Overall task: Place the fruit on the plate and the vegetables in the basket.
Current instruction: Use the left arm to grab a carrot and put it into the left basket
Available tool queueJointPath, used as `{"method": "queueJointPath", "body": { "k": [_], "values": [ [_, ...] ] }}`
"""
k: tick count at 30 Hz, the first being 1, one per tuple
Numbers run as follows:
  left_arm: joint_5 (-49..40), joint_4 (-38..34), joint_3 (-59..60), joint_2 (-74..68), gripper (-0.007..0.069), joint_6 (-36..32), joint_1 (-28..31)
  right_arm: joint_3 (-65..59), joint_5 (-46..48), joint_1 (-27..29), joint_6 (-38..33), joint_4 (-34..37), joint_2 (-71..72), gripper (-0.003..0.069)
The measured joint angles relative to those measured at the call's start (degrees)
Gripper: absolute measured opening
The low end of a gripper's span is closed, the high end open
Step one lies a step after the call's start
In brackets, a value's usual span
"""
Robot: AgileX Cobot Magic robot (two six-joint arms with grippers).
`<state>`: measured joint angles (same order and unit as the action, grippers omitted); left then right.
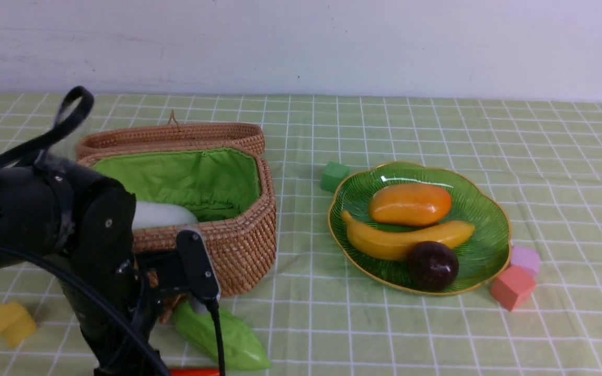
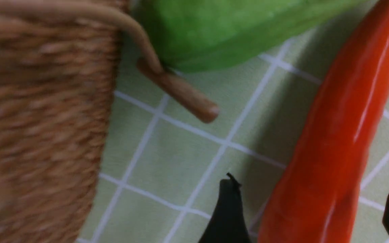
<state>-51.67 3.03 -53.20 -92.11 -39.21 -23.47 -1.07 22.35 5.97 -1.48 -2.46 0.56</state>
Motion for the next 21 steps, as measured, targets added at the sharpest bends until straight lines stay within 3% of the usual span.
{"method": "queueJointPath", "body": {
  "k": [9,13,16,21],
  "values": [
    [-2.51,-3.56,-0.61,-7.75,0.0542,-1.06,-0.06,0.0,0.0,0.0,0.0,0.0,0.0,0.0185],
    [-4.85,-5.63,-1.03,-7.75,0.0454,-1.06,-0.06,0.0,0.0,0.0,0.0,-0.06,0.0,0.0191],
    [-9.43,-6.85,-3.01,-6.96,0.0311,-1.06,-0.17,0.0,0.0,0.0,0.0,-0.06,0.0,0.0198],
    [-14.99,-10.83,-8.73,-2.93,0.0318,-1.06,-0.17,0.0,0.0,0.0,0.0,-0.06,0.0,0.0202]
  ]
}}
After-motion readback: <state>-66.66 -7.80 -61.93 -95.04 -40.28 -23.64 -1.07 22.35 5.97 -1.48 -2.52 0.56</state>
